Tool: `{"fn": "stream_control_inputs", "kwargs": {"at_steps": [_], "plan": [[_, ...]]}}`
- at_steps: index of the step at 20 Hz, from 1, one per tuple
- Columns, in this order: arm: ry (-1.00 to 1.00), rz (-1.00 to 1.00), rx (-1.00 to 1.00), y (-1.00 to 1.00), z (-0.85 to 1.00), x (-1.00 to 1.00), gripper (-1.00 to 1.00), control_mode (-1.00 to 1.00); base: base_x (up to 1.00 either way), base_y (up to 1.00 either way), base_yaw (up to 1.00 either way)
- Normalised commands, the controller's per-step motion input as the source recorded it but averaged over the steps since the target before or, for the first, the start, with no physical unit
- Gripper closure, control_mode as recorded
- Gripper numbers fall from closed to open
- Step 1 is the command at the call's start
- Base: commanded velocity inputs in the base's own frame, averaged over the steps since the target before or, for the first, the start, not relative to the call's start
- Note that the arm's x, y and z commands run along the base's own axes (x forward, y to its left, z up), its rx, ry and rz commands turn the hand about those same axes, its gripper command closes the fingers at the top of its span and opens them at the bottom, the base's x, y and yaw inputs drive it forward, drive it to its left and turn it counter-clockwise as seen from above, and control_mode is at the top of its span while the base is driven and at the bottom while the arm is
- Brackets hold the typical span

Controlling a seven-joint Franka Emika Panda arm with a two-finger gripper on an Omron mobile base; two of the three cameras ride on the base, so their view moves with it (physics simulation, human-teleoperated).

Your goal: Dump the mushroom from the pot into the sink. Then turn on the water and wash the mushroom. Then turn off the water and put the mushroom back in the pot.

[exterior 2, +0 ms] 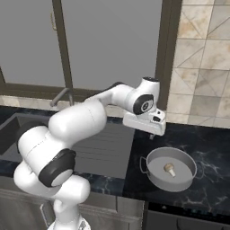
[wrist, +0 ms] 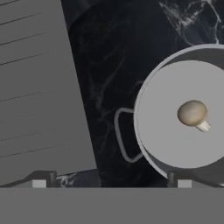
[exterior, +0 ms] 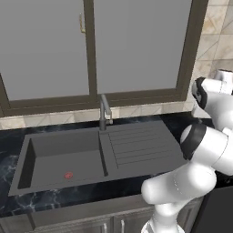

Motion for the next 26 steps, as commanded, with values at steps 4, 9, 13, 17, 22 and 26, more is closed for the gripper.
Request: {"fn": "stream_control_inputs", "kwargs": {"at_steps": [4, 9, 13, 17, 22, 26], "plan": [[0.07, 0.00, 0.00, -0.20, -0.46, -0.01, -1.00, -1.00, 0.00, 0.00, 0.00], [0.05, 0.04, 0.00, -0.09, -0.41, 0.00, -1.00, -1.00, 0.00, 0.00, 0.00], [0.01, 0.06, -0.01, -0.06, -0.34, 0.00, -1.00, -1.00, 0.00, 0.00, 0.00], [0.00, 0.07, -0.01, -0.08, -0.27, 0.00, -1.00, -1.00, 0.00, 0.00, 0.00], [0.00, 0.07, 0.00, 0.00, -0.21, -0.05, -1.00, -1.00, 0.00, 0.00, 0.00], [0.00, 0.09, 0.00, 0.00, -0.18, -0.09, -1.00, -1.00, 0.00, 0.00, 0.00]]}}
